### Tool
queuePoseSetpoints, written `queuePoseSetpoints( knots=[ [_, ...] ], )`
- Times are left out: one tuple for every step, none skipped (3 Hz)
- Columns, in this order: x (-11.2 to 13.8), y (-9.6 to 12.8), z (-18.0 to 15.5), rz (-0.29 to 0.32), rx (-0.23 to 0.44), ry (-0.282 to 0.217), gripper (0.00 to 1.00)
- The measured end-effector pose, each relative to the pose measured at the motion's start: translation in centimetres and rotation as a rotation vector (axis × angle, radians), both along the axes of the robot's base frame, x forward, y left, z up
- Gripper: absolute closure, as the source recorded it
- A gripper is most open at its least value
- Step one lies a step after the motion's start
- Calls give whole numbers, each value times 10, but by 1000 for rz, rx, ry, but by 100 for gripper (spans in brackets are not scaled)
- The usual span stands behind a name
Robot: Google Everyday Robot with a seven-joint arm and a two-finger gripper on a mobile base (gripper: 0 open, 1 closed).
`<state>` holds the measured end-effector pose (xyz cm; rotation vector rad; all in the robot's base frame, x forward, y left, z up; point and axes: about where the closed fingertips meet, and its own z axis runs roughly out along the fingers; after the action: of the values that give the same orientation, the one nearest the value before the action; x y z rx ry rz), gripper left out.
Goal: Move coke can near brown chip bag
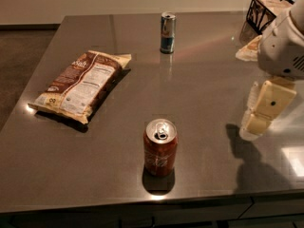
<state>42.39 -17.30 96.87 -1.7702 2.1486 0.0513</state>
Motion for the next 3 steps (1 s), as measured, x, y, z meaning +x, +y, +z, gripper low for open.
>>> queuePoseSetpoints(
  knots=[
    [-13, 33, -7, 52, 91, 8, 0],
    [-25, 67, -14, 115, 178, 19, 0],
    [-38, 101, -25, 189, 254, 39, 0]
  ],
)
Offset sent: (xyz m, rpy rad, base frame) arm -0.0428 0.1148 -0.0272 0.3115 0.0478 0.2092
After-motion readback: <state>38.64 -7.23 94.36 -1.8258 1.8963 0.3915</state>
